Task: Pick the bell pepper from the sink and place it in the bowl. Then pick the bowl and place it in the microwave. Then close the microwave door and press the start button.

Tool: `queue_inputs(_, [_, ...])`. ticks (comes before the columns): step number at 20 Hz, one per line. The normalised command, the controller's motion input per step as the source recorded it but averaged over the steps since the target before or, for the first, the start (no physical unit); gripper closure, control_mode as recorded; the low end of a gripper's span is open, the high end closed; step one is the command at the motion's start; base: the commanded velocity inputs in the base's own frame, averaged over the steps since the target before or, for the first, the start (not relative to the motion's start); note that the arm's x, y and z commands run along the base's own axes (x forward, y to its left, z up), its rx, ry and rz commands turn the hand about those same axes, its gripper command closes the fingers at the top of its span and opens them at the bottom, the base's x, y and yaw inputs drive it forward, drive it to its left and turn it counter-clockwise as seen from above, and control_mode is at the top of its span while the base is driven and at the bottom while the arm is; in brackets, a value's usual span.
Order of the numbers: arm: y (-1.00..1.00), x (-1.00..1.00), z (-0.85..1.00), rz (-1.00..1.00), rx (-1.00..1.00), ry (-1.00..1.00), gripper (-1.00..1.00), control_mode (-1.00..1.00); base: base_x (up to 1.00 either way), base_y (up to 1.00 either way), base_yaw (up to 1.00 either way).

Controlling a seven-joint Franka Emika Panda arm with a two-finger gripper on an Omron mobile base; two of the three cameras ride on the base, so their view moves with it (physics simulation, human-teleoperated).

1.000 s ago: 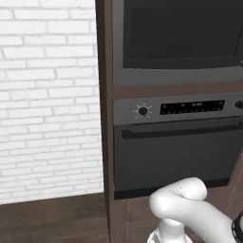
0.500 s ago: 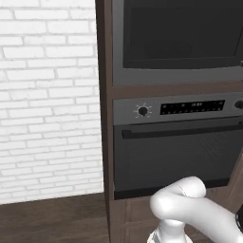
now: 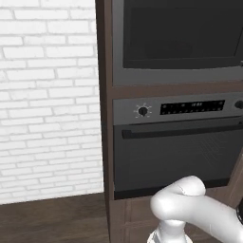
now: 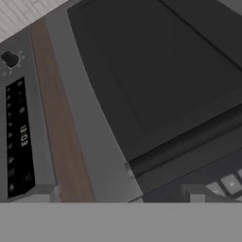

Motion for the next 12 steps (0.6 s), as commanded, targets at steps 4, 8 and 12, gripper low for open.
queue_inputs(4, [-0.05, 0.25, 0.0, 0.0, 0.0, 0.0, -1.0, -1.0, 0.0, 0.0, 0.0])
queue_inputs(8, [-0.27, 0.05, 0.0, 0.0, 0.0, 0.0, -1.0, -1.0, 0.0, 0.0, 0.0])
queue_inputs(12, [-0.14, 0.11, 0.0, 0.0, 0.0, 0.0, -1.0, -1.0, 0.0, 0.0, 0.0])
